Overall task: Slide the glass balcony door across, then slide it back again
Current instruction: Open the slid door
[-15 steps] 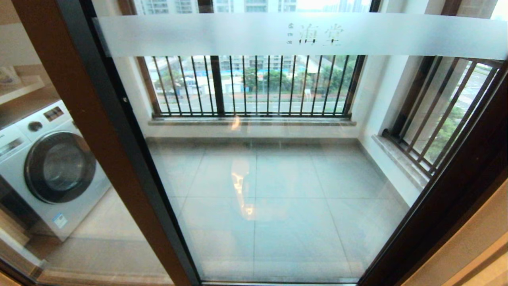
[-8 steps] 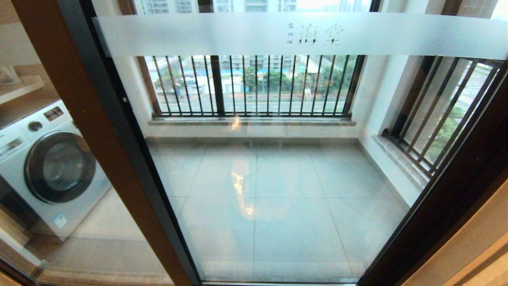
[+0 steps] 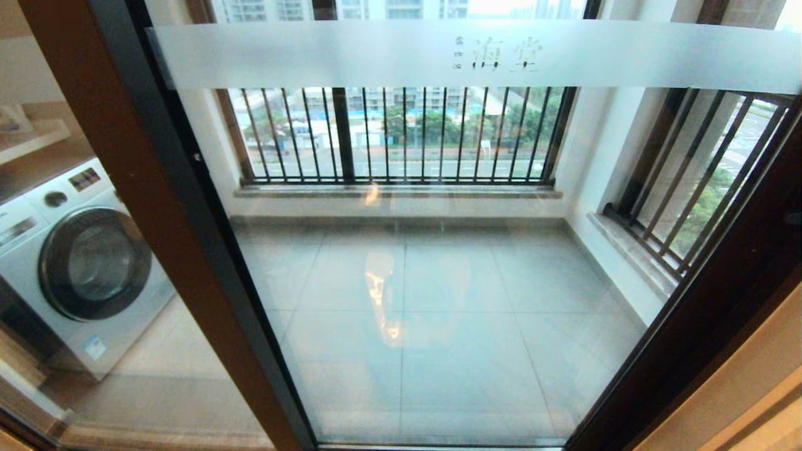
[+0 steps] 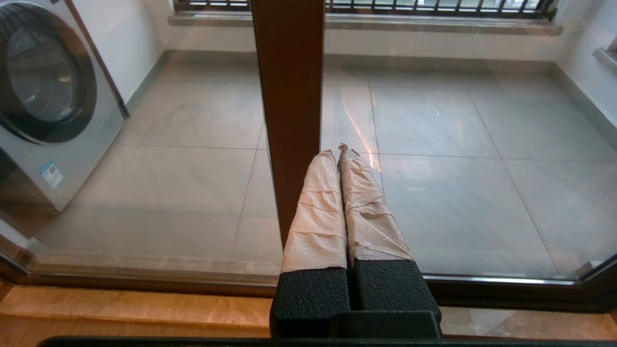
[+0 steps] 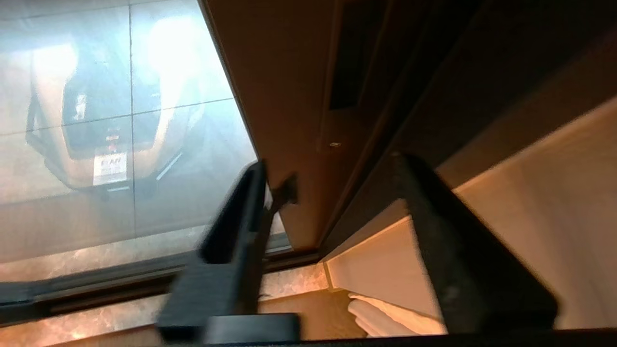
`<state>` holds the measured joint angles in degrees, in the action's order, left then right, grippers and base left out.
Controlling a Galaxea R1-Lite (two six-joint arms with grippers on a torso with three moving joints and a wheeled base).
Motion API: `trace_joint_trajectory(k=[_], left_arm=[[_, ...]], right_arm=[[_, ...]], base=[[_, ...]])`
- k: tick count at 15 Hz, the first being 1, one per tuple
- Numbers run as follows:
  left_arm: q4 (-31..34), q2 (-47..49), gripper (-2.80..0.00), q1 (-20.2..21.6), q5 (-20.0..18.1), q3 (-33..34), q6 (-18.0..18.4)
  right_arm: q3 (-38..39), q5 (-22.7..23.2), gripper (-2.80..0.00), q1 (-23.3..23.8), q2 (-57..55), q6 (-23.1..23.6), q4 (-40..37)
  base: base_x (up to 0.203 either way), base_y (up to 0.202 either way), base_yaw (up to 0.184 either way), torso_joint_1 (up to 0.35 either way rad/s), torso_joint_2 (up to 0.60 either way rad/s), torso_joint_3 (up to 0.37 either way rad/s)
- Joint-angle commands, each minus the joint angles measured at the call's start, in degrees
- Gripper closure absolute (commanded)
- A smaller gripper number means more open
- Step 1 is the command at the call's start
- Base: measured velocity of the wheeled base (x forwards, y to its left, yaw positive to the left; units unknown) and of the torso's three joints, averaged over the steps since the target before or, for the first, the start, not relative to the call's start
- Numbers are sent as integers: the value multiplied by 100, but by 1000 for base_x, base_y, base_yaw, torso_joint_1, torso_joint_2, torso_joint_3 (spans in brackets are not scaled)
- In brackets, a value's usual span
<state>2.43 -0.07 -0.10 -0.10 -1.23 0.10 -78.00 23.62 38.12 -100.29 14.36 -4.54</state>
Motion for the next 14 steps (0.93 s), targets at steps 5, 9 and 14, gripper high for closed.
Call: trace_joint_trajectory(k=[5,9,14], left_arm=[[4,7,0,1,1,0,-1],[4,6,0,1,1,0,-1],[4,0,0,1,1,0,-1]], right_arm=[[-25,422,-280,-165,-114,-156,-12],[-181,537,-280,-208,-142,-310,-12],[-357,538,-280,-341,-370,-463,-3]], base=[[0,0,0,0,0,0],[0,0,0,0,0,0],[0,0,0,0,0,0]])
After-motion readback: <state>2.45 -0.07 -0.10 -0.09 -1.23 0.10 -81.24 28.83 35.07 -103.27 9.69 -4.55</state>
